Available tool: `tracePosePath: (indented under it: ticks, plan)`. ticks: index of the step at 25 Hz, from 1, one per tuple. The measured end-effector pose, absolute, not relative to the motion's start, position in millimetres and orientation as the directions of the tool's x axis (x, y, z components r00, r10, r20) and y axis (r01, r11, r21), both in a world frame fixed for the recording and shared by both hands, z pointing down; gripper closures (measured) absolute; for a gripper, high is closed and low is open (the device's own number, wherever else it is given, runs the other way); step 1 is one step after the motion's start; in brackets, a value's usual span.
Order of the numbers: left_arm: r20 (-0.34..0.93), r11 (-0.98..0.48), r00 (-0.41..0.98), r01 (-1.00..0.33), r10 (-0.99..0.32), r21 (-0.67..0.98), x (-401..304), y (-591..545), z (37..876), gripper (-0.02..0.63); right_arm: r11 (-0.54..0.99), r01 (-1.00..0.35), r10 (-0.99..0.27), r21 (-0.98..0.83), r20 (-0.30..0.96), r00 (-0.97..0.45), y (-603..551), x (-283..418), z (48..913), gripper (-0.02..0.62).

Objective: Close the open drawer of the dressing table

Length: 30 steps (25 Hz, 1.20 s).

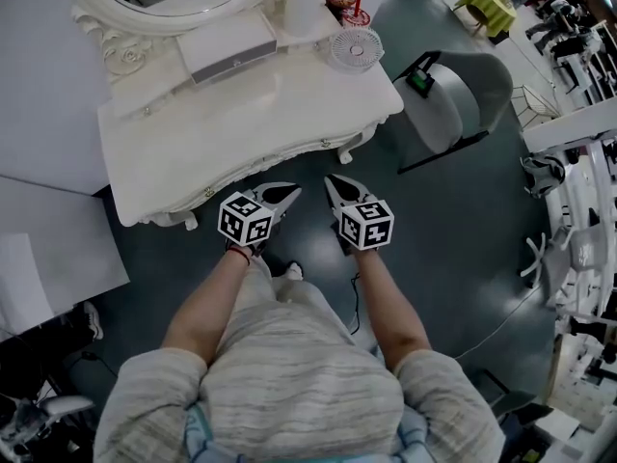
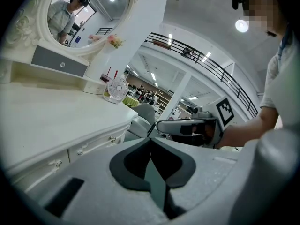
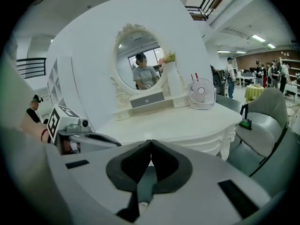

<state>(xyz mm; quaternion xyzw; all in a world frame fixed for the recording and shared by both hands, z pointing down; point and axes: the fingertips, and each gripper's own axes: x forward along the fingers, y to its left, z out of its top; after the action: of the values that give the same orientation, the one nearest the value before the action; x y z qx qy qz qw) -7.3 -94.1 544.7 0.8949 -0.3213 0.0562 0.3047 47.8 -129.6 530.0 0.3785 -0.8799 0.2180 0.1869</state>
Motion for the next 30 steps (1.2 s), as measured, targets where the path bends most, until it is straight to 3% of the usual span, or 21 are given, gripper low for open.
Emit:
tracePosePath:
  ticks: [21, 30]
  plan:
    - [0.240, -0.658, 0.813, -0.574, -0.531, 0.488, 16.3, -63.5, 503.2, 0.592, 0.639, -0.713, -0.603, -0.288, 0.388, -0.697, -67.4, 76.4, 478.8, 0.586]
    - [0.248, -0.657, 0.811, -0.578, -0.530, 0.484, 18.4, -62.0, 504.4, 0.592, 0.625, -0.724, -0.609, -0.292, 0.398, -0.686, -66.4, 86.7, 484.8, 0.586]
